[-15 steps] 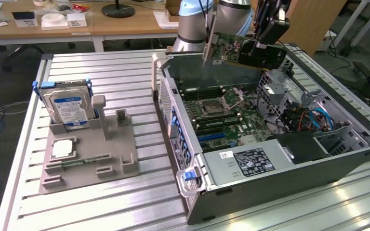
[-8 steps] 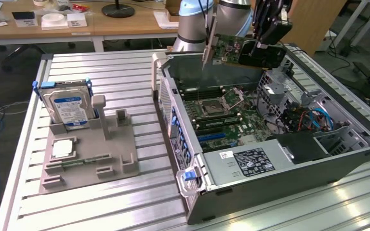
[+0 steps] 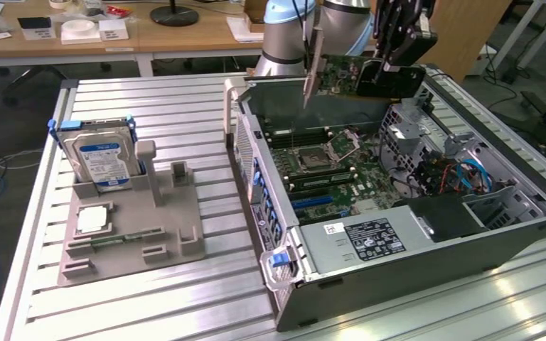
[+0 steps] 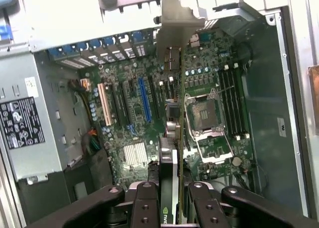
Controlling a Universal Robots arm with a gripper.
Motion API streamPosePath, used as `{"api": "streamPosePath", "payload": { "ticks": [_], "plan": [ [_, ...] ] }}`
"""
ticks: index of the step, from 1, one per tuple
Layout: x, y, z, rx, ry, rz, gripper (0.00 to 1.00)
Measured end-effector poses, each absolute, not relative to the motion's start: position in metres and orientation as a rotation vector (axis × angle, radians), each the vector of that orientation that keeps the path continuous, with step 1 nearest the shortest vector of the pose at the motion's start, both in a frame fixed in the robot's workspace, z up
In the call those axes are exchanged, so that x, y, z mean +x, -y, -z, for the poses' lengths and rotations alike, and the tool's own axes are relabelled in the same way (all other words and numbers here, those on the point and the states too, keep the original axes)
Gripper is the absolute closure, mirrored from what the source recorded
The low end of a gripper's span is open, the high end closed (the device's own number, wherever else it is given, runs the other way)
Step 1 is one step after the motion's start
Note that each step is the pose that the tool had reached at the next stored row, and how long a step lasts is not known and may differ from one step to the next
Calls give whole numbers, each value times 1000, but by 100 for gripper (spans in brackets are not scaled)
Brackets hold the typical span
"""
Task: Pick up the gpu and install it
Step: 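Insert the gpu into the slot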
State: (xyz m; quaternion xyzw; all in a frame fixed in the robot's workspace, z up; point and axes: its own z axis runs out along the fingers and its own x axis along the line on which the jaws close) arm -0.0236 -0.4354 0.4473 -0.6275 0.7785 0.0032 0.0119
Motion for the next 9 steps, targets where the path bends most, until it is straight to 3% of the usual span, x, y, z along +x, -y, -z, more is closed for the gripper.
{"api": "streamPosePath", "payload": {
  "ticks": [9],
  "plan": [
    [-24, 435, -447, -2102, -2277, 9, 73]
  ]
}}
